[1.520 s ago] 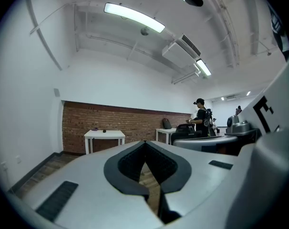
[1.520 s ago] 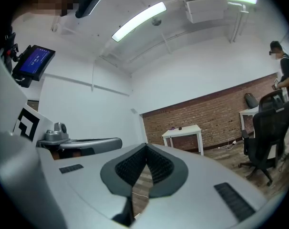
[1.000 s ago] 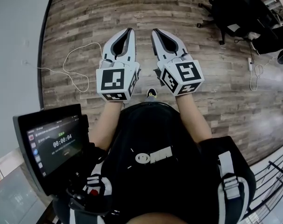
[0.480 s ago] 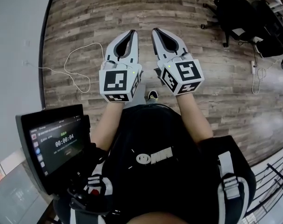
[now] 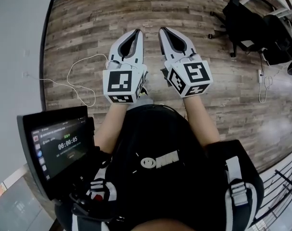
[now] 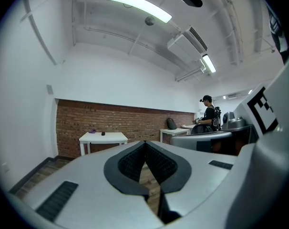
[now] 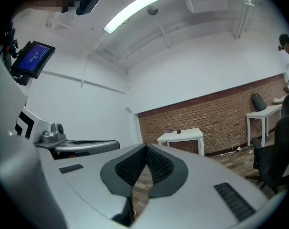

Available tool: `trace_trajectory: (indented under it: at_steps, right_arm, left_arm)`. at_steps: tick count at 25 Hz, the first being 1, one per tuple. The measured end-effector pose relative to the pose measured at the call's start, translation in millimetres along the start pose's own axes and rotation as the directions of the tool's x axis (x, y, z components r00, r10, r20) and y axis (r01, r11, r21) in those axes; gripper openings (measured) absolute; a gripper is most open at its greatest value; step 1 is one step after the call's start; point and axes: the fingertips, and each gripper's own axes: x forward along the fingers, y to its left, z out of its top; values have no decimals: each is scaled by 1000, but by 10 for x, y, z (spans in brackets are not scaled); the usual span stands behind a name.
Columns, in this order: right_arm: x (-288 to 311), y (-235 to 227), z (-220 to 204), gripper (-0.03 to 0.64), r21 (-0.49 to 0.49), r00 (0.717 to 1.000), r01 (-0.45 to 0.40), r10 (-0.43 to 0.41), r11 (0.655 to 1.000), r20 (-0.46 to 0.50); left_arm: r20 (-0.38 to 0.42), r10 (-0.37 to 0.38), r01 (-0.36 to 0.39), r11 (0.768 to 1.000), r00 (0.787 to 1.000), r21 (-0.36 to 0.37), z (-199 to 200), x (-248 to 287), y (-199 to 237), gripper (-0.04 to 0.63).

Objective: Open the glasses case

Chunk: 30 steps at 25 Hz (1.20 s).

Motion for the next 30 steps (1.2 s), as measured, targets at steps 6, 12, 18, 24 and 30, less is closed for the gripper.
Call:
trace_trajectory:
  at_steps: [6,12,18,24,30]
  right_arm:
    - [246,-248,212,5,-10,1000,9,-9,1000,11]
    - [750,-184,232,5,-17,1000,26,-26,1000,-8]
    - [1076,-474,185,5,-5,1000,8,-8,1000,-13]
    - [1344,-805,225,5,1,1000,-21,21,1000,8]
    - [1492,-999,164,5,43,999,-41,40,998,21]
  left_arm:
    - [13,-12,12,1000,1000,9,197,364,110,3]
    - [7,-27,27,999,1000,-22,175,564,568,3]
    - [15,-15,15,1000,1000,-17,163,979,692,3]
    - [27,7,-7,1000,1000,13,168,1420,786,3]
    - [32,13,-14,1000,999,13,130,1610,783,3]
